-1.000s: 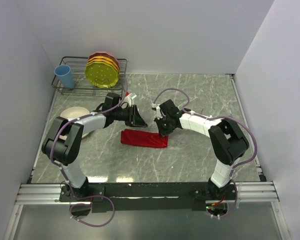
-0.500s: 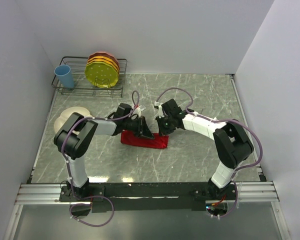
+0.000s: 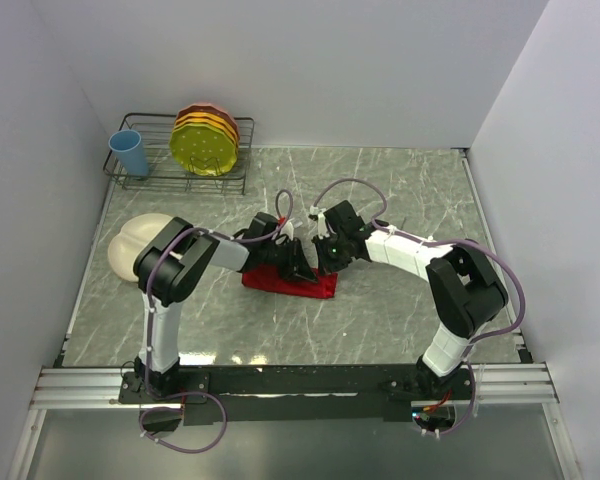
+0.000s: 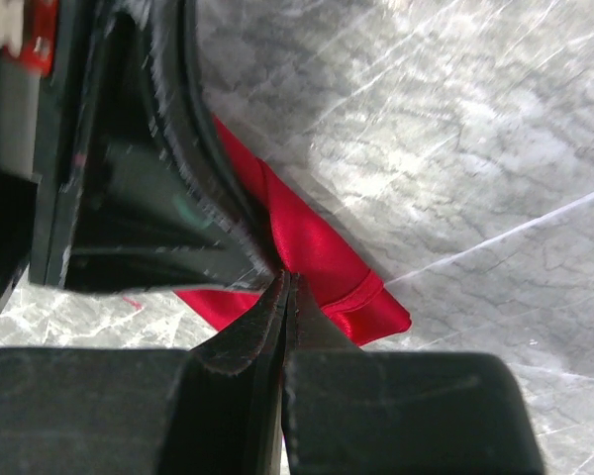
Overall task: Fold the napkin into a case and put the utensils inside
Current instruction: Stuff the top corner of the smaller-rectangle-folded napkin into the folded napkin.
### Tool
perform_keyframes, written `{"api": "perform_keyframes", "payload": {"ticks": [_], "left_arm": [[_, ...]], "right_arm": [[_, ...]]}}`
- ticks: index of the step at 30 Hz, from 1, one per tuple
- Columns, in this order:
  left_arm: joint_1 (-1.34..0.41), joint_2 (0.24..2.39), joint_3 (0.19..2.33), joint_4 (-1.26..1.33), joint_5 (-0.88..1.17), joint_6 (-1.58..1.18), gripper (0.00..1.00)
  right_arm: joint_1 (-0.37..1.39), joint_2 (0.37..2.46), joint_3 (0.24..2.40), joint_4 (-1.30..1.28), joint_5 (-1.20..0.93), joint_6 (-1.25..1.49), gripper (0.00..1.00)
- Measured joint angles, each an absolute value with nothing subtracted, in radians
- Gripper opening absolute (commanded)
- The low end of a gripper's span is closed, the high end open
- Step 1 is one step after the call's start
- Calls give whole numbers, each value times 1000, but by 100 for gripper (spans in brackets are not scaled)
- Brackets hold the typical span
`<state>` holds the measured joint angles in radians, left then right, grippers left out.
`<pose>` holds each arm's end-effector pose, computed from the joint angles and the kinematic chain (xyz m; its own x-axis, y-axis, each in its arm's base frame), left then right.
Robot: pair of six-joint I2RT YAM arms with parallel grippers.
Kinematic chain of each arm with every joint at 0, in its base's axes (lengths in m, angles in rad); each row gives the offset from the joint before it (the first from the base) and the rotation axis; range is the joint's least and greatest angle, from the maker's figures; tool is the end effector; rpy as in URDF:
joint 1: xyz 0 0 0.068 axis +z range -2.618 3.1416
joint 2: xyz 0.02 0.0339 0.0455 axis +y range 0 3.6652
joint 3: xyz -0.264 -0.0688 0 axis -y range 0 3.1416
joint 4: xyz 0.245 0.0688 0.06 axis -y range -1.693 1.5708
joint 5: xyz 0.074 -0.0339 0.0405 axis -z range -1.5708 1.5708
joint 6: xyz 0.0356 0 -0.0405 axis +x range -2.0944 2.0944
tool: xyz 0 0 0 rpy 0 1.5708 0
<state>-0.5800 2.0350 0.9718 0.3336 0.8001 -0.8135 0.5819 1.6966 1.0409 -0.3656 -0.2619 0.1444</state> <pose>0.3067 -0.2315 0.0988 -0.9855 0.0405 -0.1646 0.1644 0.4644 -0.8702 0.2794 0.1948 0.1812 -0.7977 -0.3584 -0.4850 -0.5346 0.7924 0.2937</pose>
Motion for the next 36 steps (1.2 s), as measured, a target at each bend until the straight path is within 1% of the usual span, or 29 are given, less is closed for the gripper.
{"api": "perform_keyframes", "payload": {"ticks": [4, 9, 13, 16, 21, 25, 27, 31, 36], "left_arm": [[-580, 2049, 988, 347, 797, -834, 17], [-575, 2042, 987, 350, 805, -844, 26], [-556, 1982, 972, 277, 806, -798, 28], [-540, 1882, 960, 211, 807, -748, 28], [-538, 1799, 953, 172, 806, -700, 24], [-544, 1828, 948, 129, 795, -691, 19], [-547, 1863, 948, 114, 787, -688, 18], [-551, 1930, 948, 111, 781, -696, 18], [-575, 1977, 961, 186, 792, -751, 18]], "right_arm": [[582, 1697, 1038, -366, -275, 149, 0], [582, 1697, 1028, -358, -282, 152, 0], [580, 1697, 1026, -355, -293, 152, 0], [580, 1697, 1026, -359, -293, 151, 0], [574, 1697, 1026, -360, -297, 149, 0], [571, 1697, 1026, -360, -299, 149, 0], [571, 1697, 1026, -360, -301, 148, 0], [571, 1697, 1026, -360, -307, 148, 0], [571, 1697, 1026, -359, -309, 149, 0]]}}
